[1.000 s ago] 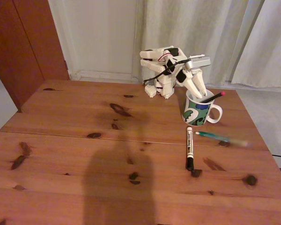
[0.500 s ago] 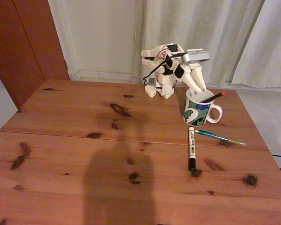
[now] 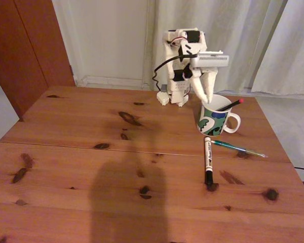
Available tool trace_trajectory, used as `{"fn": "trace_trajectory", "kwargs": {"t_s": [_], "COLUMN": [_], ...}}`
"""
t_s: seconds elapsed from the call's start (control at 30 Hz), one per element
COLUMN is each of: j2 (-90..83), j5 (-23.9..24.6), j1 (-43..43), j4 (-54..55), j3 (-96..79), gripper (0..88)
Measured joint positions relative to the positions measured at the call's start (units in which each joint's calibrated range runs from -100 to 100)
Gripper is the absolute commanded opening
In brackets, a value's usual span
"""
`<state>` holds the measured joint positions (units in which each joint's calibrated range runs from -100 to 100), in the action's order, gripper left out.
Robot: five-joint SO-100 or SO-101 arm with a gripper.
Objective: Clean up the desk and place the pens and markers into the cup
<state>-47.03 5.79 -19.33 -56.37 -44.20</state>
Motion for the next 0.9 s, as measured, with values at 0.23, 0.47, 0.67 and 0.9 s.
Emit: {"fn": "trace_trajectory", "kwargs": {"t_s": [0.23, 0.47, 0.67, 0.9], "j2": [20.4, 32.4, 40.3, 47.7], "j5": [0.0, 0.0, 0.0, 0.0], "j1": [2.2, 1.8, -0.1, -1.2], "j4": [-13.0, -15.1, -17.8, -19.3], "j3": [18.4, 29.9, 36.5, 37.8], "gripper": [0.5, 0.5, 0.5, 0.5]}}
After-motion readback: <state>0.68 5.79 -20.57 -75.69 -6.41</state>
